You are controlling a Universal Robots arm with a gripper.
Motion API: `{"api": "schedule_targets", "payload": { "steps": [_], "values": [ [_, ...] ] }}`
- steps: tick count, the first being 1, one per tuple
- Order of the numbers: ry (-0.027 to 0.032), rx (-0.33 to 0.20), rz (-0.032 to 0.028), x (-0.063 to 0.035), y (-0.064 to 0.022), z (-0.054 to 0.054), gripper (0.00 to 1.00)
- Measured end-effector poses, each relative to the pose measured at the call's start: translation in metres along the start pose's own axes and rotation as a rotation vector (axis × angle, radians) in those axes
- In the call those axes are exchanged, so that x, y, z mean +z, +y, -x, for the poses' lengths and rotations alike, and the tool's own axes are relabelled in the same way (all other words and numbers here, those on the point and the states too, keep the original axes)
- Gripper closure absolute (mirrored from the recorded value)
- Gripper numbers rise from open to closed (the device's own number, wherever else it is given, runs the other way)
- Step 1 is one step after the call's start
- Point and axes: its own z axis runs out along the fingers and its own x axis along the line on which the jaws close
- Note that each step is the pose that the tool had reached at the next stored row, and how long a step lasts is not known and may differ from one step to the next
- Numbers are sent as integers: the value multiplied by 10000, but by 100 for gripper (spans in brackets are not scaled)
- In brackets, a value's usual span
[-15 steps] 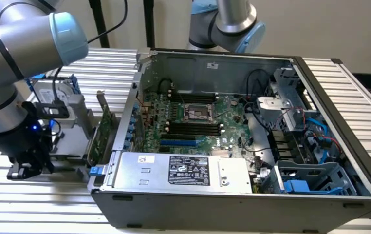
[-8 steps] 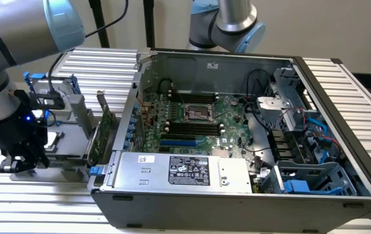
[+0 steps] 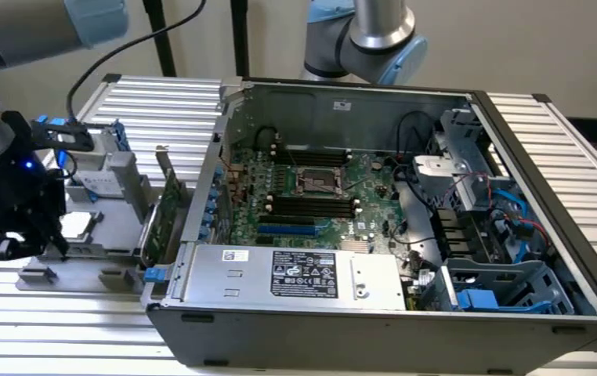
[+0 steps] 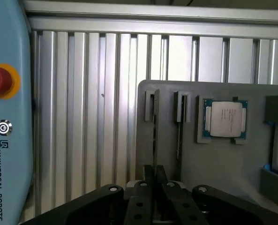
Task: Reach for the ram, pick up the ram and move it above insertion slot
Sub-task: 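Pick up the ram and move it above insertion slot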
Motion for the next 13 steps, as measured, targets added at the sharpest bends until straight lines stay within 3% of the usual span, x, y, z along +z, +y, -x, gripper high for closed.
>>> {"api": "schedule_targets", "payload": {
  "steps": [6, 13],
  "values": [
    [1, -27, 22, -273, -56, 2, 86],
    [-12, -120, 44, -597, -208, 4, 86]
  ]
}}
